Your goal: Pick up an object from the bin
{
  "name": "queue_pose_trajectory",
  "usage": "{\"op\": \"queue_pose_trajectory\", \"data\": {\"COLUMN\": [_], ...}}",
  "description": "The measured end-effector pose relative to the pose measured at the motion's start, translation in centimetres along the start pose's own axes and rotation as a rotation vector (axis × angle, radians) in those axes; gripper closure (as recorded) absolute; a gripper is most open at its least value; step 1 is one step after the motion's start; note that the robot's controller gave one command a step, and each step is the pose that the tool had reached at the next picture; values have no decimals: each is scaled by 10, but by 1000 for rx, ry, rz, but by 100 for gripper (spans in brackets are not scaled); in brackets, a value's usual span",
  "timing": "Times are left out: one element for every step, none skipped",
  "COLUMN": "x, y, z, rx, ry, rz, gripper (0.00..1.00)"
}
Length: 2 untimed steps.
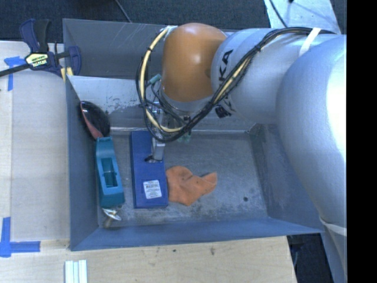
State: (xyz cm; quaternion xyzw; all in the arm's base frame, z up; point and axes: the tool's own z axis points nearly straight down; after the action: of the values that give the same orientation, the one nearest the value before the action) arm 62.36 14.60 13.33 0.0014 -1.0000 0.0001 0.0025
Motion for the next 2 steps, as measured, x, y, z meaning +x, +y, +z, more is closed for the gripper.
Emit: {"op": "queue_pose_trajectory", "data": {"x": [-2, -2], "y": [-1, 6], "z": [-5, 40], "rx": [-1, -3], "ry": [-7, -13], "rz": [3, 124], "gripper": [0, 0]}}
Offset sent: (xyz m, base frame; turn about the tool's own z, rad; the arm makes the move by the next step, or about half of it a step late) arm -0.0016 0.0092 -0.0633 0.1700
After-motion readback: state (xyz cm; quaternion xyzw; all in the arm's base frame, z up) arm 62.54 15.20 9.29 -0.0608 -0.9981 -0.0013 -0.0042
